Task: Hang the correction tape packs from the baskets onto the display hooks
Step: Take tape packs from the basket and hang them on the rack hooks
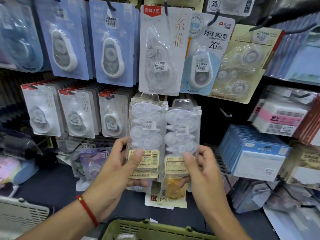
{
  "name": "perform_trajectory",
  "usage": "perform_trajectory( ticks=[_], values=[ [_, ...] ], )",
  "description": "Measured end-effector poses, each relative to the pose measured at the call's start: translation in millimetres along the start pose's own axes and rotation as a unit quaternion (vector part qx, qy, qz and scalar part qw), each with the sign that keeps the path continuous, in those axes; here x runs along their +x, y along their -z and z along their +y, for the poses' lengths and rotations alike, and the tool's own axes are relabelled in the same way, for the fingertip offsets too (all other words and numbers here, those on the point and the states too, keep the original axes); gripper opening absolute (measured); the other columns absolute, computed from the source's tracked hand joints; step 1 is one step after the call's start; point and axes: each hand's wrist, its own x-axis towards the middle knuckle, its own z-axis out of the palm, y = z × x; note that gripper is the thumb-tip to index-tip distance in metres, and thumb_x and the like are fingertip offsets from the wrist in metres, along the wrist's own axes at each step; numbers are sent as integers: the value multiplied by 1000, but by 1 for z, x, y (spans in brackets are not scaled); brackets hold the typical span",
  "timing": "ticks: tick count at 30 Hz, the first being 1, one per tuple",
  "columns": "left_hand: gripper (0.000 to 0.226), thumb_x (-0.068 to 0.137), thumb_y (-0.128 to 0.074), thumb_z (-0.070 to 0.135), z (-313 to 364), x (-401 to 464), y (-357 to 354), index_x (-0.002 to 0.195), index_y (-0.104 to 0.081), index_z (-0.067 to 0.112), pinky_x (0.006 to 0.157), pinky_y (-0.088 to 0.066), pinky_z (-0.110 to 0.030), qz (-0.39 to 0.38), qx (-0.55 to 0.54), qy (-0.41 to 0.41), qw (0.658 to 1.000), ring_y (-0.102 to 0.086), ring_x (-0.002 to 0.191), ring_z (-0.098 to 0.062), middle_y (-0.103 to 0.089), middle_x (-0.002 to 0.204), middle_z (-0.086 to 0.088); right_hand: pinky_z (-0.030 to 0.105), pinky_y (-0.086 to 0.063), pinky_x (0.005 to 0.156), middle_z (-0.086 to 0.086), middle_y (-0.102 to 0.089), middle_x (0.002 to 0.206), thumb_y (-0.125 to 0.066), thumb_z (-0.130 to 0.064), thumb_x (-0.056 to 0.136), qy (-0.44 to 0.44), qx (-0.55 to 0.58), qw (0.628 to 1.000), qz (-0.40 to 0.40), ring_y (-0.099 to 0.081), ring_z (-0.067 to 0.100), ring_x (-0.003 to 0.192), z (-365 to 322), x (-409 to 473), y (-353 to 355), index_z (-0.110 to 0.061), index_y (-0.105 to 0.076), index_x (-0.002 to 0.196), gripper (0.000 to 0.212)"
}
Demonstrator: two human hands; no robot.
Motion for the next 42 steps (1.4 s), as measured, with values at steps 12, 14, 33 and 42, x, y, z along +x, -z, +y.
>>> perform_trajectory(
  ticks=[12, 14, 33, 42],
  values=[
    [36, 100, -60, 15, -3, 4, 7, 132, -55, 31, 65, -65, -43, 44, 15, -33, 998, -76, 98, -26, -75, 125, 8, 41, -53, 56, 5, -78, 83, -51, -26, 110, -61, 22, 993, 104, -63, 31, 43, 10, 5, 9, -23, -61, 103, 13],
    [36, 100, -60, 15, -3, 4, 8, 132, -55, 32, 65, -65, -42, 46, 17, -36, 998, -76, 100, -27, -75, 125, 8, 44, -54, 59, 3, -79, 84, -51, -27, 109, -64, 19, 992, 108, -63, 30, 42, 11, 5, 10, -23, -62, 101, 14],
    [48, 84, -87, 31, -15, -7, -7, 113, -55, 51, 74, -65, -48, -99, -3, 15, 995, -75, 108, -38, -73, 129, -10, 32, -62, 76, -19, -77, 100, -70, -38, 99, 2, -75, 995, -63, -72, 5, 90, 9, -6, -10, -39, -71, 106, 7],
    [55, 83, -73, 22, -9, -3, -4, 128, -48, 40, 74, -66, -49, -55, -1, 5, 998, -72, 111, -35, -75, 126, -8, 61, -59, 85, 8, -76, 101, -58, -41, 105, 12, 18, 998, 57, -73, 34, 94, 4, -1, 0, -37, -62, 102, 6]
  ],
)
